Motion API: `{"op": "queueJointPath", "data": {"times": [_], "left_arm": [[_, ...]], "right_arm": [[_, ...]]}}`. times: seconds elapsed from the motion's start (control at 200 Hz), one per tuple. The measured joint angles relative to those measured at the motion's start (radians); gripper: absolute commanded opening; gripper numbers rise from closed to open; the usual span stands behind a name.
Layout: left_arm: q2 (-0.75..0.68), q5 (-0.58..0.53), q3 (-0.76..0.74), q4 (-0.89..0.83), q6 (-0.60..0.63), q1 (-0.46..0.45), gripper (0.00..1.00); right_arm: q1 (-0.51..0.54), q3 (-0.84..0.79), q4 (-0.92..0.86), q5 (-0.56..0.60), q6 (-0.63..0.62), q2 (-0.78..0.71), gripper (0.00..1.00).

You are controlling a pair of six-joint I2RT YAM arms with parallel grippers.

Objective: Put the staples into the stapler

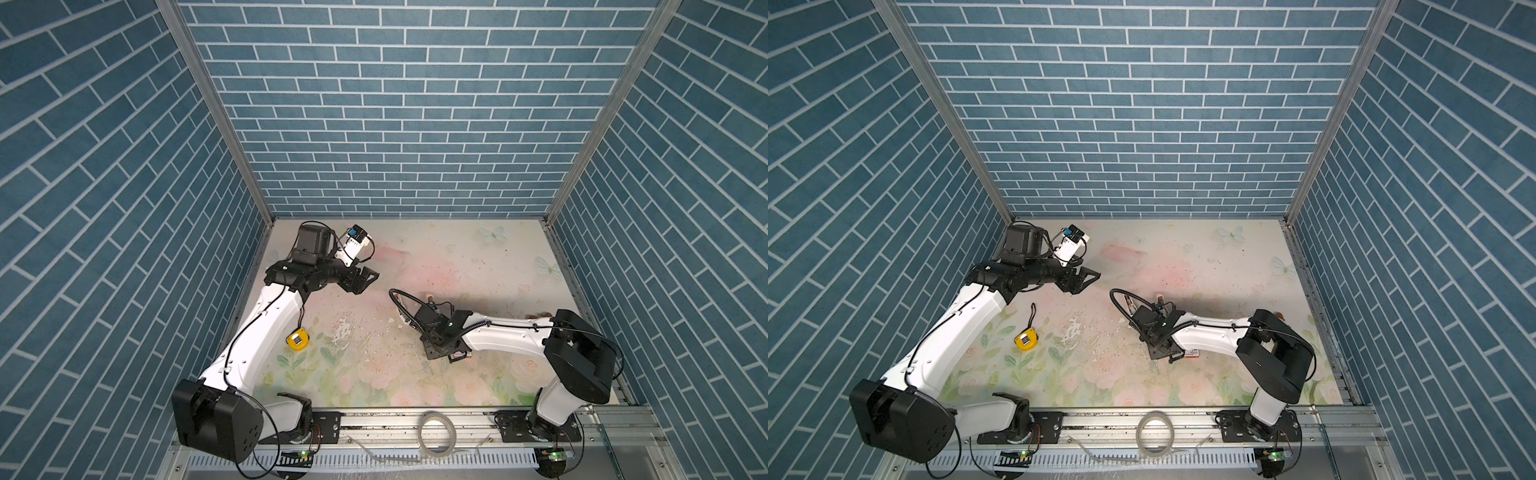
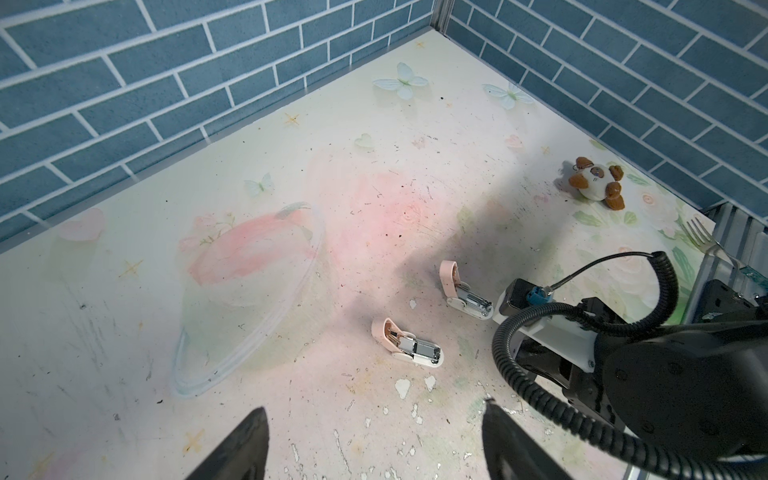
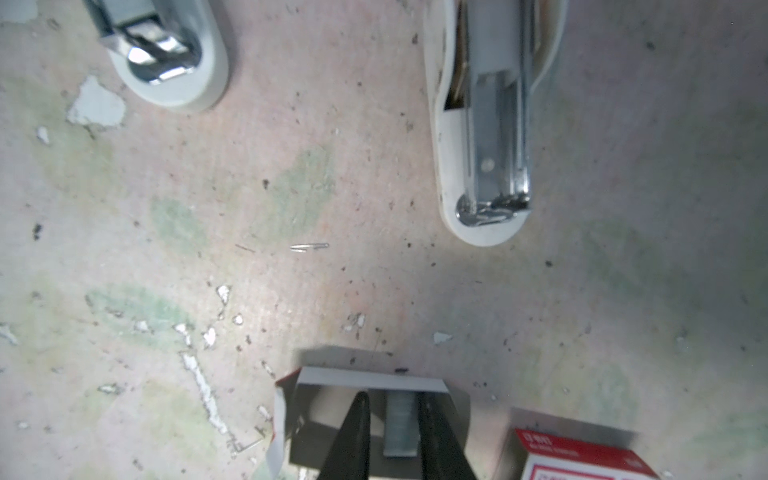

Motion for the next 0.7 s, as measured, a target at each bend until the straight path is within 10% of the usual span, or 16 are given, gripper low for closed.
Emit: {"op": "queueJointPath", "data": {"times": [0.7], "left_arm": [[-0.001, 0.0, 0.0, 0.001, -0.004, 0.0, 0.82]], "right_arm": [[0.0, -0.009, 0.011, 0.003, 0.001, 0.0, 0.29]]}}
